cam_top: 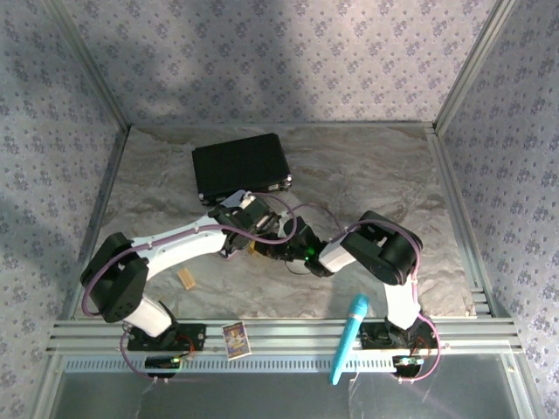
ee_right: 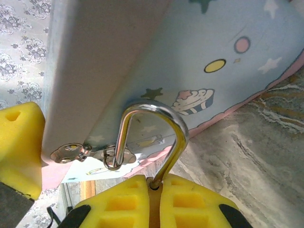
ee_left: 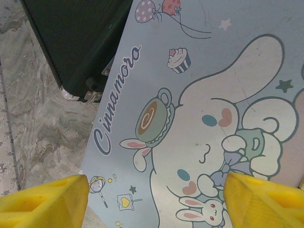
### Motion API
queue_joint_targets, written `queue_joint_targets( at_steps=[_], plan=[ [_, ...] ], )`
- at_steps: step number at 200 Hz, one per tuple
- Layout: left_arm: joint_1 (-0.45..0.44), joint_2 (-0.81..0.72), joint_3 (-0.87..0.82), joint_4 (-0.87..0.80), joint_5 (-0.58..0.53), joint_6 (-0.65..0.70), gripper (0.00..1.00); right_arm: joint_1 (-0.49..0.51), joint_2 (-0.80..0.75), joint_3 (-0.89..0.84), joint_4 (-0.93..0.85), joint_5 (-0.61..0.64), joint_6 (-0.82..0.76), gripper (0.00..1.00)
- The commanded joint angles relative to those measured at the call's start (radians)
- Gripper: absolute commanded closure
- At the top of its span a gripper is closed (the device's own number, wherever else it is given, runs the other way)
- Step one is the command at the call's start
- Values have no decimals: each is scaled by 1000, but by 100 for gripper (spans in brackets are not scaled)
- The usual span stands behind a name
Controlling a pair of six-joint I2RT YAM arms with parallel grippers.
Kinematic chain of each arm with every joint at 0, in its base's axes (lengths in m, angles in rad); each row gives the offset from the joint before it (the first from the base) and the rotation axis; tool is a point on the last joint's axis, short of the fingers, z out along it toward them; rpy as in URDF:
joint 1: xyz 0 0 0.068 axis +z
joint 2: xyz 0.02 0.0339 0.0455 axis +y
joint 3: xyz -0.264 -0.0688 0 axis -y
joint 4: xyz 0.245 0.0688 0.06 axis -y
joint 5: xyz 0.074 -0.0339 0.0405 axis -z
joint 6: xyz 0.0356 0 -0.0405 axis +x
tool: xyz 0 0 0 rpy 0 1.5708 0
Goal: Unlock a padlock with a key
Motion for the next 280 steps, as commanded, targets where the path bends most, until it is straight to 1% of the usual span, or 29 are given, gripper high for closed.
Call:
queue_joint_targets(
  at_steps=[1,15,39,64,88,103,108,122,145,163,178,197,220,229,246,267,280],
  plan=[
    [-4,65,-71,-70,65,29,24,-39,49,-74,22,-8,64,100],
    [-24,55,-78,-61,53,37,24,-52,81,-83,93,-14,113,100],
    [-44,57,-79,-57,54,46,24,-33,109,-37,135,-21,171,100],
    [-48,61,-86,-56,39,60,24,-31,72,-44,94,25,194,100],
    [-54,58,-95,-56,35,72,24,-94,78,-79,129,-9,258,100],
    [-60,57,-100,-56,23,75,24,-114,80,-79,85,-22,241,100],
    [-65,59,-102,-26,20,81,24,-117,83,-80,75,-20,245,100],
    [-70,64,-106,-25,10,83,24,-116,110,-84,138,-29,261,100],
    [-81,71,-109,-23,-6,88,24,-102,108,-71,106,-15,281,100],
    [-93,66,-111,-15,-8,94,24,-106,124,-71,183,-22,345,100],
    [-92,55,-89,-18,-3,87,23,-89,106,-48,138,-29,347,100],
    [-85,24,-22,-44,33,88,21,-59,88,-45,102,-12,339,100],
    [-79,-19,77,-119,82,94,9,-50,98,-68,95,13,339,100],
    [-79,-36,102,-144,100,102,7,-48,105,-78,102,15,339,100],
    [-82,-71,113,-196,117,97,7,-43,108,-95,106,27,336,100],
    [-87,-88,98,-289,145,74,13,-40,114,-102,112,22,328,100],
    [-88,-64,87,-346,143,56,17,-44,112,-101,104,17,319,100]
  ],
)
